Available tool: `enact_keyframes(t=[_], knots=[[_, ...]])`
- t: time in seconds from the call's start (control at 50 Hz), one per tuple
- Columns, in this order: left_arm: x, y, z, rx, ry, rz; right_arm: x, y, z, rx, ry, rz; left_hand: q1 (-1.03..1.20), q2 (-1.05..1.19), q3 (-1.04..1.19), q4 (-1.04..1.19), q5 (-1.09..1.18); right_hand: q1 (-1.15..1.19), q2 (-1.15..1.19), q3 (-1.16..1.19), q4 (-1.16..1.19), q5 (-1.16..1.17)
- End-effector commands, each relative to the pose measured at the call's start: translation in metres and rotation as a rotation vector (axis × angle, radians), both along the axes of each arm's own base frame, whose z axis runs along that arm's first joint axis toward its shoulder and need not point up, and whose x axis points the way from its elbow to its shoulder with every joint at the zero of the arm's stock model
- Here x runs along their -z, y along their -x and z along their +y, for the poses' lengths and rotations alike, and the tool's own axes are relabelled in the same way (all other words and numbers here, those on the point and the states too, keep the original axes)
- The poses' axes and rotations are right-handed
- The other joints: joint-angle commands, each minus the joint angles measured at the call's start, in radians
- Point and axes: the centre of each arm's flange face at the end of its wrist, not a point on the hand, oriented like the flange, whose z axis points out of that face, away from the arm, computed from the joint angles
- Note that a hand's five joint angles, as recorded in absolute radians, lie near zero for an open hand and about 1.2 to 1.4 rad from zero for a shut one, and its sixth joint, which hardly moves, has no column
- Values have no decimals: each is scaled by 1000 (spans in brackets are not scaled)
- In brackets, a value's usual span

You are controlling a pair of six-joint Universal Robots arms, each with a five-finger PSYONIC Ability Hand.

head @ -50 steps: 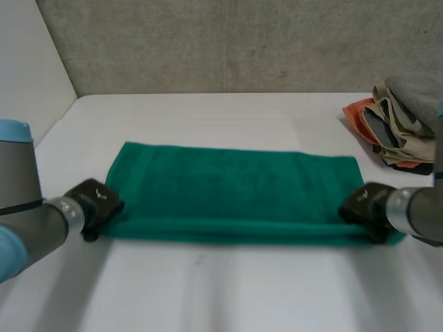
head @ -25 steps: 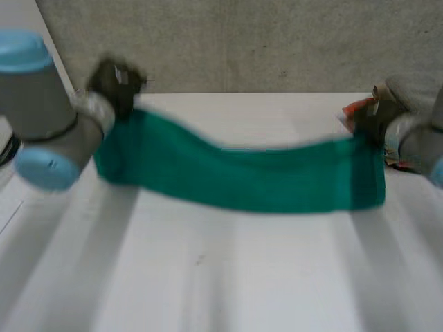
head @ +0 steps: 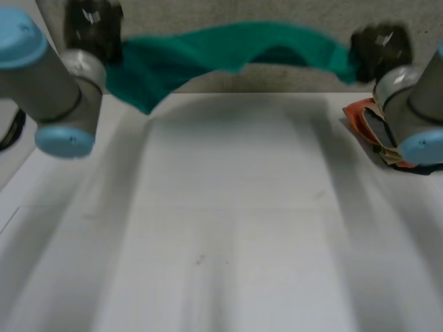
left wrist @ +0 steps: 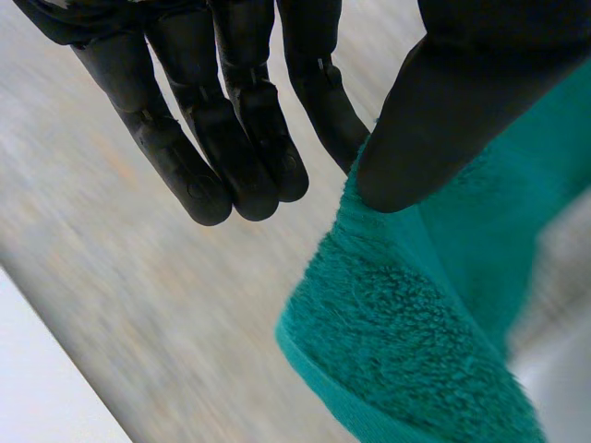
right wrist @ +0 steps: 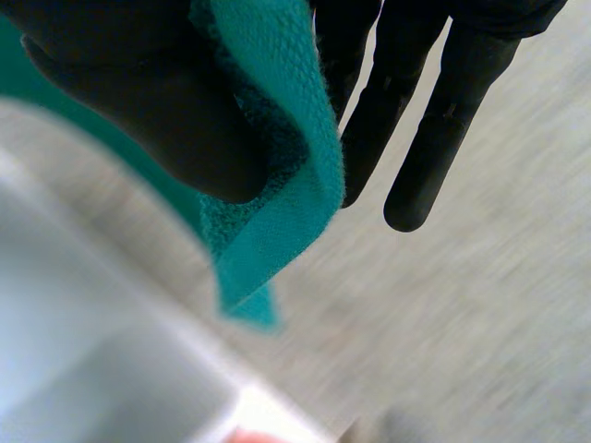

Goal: Fold the laundry.

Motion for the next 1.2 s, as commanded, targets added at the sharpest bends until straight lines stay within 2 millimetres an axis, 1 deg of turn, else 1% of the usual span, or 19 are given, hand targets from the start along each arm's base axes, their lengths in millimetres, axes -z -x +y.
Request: enact_keyframes(t=[0.02, 0.08, 0.14, 0.2, 0.26, 0.28, 0.34, 0.36, 0.38, 0.52, 0.64, 0.72, 0.86, 1.0, 1.1, 1.14, 1.16, 1.18, 1.2], knots=[[100, -11, 18, 31, -283, -202, 107, 4, 27, -30, -432, 151, 241, 199, 205, 199, 224, 241, 214, 202, 195, 186], [135, -18, 34, 49, -402, -324, 136, 10, 39, -28, -557, 202, 241, 199, 205, 199, 224, 241, 214, 202, 195, 186], [162, -29, 47, 44, -503, -447, 152, 17, 50, -30, -638, 235, 241, 199, 205, 199, 224, 241, 214, 202, 195, 186], [170, -36, 54, 46, -548, -522, 156, 19, 55, -36, -655, 250, 241, 199, 205, 199, 224, 241, 214, 202, 195, 186], [171, -39, 56, 44, -565, -537, 154, 21, 59, -41, -649, 255, 241, 199, 205, 199, 224, 241, 214, 202, 195, 186], [169, -40, 56, 42, -570, -537, 151, 20, 60, -47, -635, 254, 32, -10, -4, -10, 15, 241, 214, 202, 195, 186], [165, -41, 57, 45, -580, -535, 148, 20, 61, -51, -616, 252, -342, -384, -377, -383, -359, 241, 214, 202, 195, 186], [160, -42, 57, 41, -580, -538, 145, 20, 62, -52, -603, 251, -532, -574, -567, -573, -549, 241, 214, 202, 195, 186], [157, -42, 57, 40, -578, -536, 144, 20, 62, -53, -595, 251, -583, -626, -619, -625, -600, 241, 214, 202, 195, 186], [124, -45, 46, 23, -522, -499, 142, 19, 65, -59, -569, 251, -663, -705, -698, -705, -680, 241, 214, 202, 195, 186], [113, -44, 35, 18, -513, -473, 143, 17, 69, -66, -571, 261, -663, -705, -699, -705, -680, 241, 214, 202, 195, 186], [118, -42, 31, 24, -551, -480, 143, 16, 70, -71, -568, 274, -660, -702, -696, -702, -677, 241, 214, 202, 195, 186], [141, -40, 24, 22, -656, -518, 145, 16, 72, -77, -567, 294, -745, -788, -781, -787, -762, 241, 214, 202, 195, 186], [152, -43, 12, -8, -710, -539, 146, 16, 73, -82, -569, 313, -625, -667, -661, -667, -642, 241, 214, 202, 195, 186], [160, -47, 9, -21, -740, -566, 142, 17, 74, -79, -567, 313, -458, -500, -493, -499, -475, 241, 214, 202, 195, 186], [162, -47, 9, -18, -739, -578, 139, 18, 74, -78, -566, 313, -233, -275, -268, -274, -250, 241, 214, 202, 195, 186], [162, -47, 9, -13, -739, -588, 137, 18, 74, -79, -568, 312, 100, 58, 64, 58, 83, 241, 214, 202, 195, 186], [162, -48, 10, -12, -740, -591, 136, 18, 75, -81, -568, 312, 240, 197, 204, 198, 222, 241, 214, 202, 195, 186], [161, -49, 11, -13, -744, -595, 135, 18, 76, -85, -571, 313, 241, 199, 205, 199, 224, 241, 214, 202, 195, 186]])
